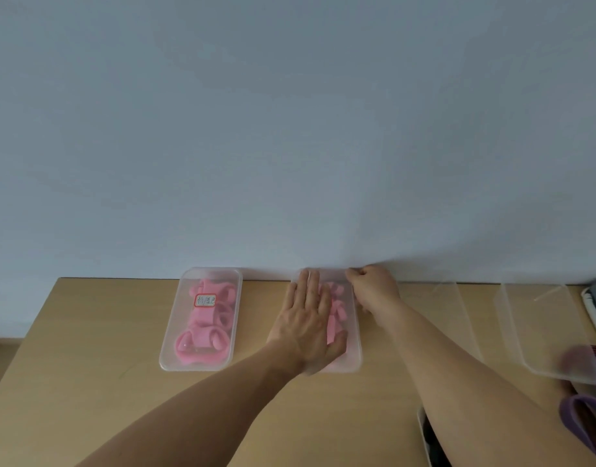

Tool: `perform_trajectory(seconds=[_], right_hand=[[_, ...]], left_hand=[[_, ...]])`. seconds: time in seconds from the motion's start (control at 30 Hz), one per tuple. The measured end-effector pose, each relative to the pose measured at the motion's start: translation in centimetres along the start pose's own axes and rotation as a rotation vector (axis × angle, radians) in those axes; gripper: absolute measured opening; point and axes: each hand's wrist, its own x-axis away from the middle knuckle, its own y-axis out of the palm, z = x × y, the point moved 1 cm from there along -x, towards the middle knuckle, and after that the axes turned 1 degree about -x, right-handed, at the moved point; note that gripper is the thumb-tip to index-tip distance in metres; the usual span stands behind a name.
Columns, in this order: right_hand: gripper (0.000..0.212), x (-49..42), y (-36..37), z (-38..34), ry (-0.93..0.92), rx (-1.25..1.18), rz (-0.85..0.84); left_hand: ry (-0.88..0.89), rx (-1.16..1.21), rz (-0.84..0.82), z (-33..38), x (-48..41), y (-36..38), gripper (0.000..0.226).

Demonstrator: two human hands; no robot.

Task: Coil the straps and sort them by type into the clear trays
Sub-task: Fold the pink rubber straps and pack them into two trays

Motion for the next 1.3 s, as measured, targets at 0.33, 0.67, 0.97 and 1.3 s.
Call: perform_trajectory(seconds=[0.33, 0.67, 0.97, 1.3], right_hand=[[0.04, 6.0, 0.5, 4.4, 0.067, -0.139, -0.038], [0.028, 9.8, -0.2, 5.7, 0.041, -0.175, -0.18], [0.011, 11.5, 0.0, 7.0, 0.043, -0.307, -0.237], [0.015, 11.5, 0.2, 5.9, 0.041, -0.239, -0.213]], left_hand=[[-0.043, 0.028, 0.037, 0.1, 0.0, 0.2, 0.084], [-0.06, 0.04, 0.033, 0.2, -0.2, 0.3, 0.081], [-0.054, -0.02, 0.02, 0.1, -0.2, 0.4, 0.081], [-0.223, 0.085, -0.002, 3.1, 0.9, -0.2, 0.061]])
